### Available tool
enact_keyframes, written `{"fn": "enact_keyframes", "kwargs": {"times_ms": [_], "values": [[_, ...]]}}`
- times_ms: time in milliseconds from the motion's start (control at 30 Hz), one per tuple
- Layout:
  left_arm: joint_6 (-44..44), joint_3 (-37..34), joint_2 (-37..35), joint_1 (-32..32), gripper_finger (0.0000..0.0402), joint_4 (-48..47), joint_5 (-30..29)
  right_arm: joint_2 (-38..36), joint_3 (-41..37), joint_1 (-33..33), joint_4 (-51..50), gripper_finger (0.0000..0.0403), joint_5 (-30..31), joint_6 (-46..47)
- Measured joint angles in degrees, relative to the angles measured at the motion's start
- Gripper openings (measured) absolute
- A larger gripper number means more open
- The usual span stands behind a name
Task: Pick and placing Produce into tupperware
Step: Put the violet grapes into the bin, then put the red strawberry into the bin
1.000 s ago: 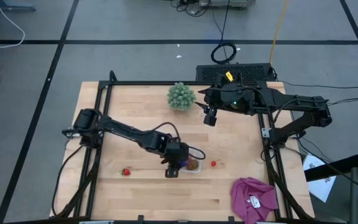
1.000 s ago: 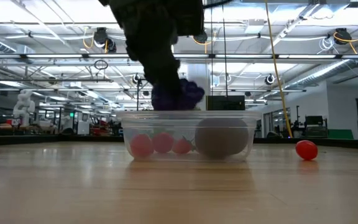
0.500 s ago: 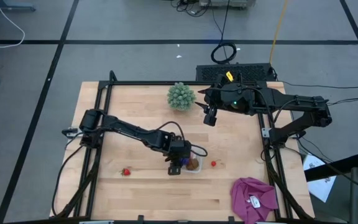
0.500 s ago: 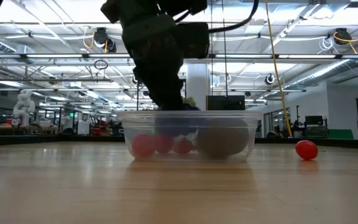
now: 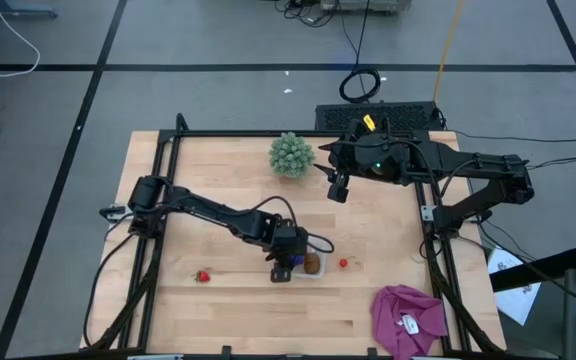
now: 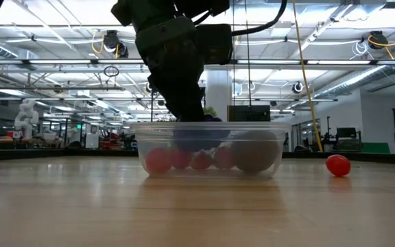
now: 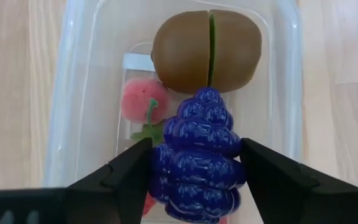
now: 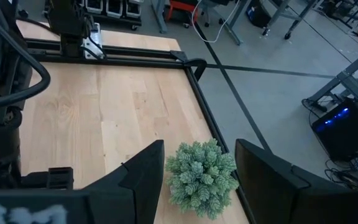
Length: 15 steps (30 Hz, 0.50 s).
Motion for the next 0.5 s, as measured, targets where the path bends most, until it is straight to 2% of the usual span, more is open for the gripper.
{"fn": "enact_keyframes", "kwargs": {"times_ms": [333, 500], "values": [[0.1, 0.0, 0.0, 0.0, 0.0317, 0.1, -0.6, 0.0, 0.0, 0.0, 0.0, 0.0189, 0.0, 0.0], [1.0, 0.0, -2.6, 0.0, 0.0339, 0.3, -2.9, 0.0, 0.0, 0.0, 0.0, 0.0189, 0.0, 0.0]]}}
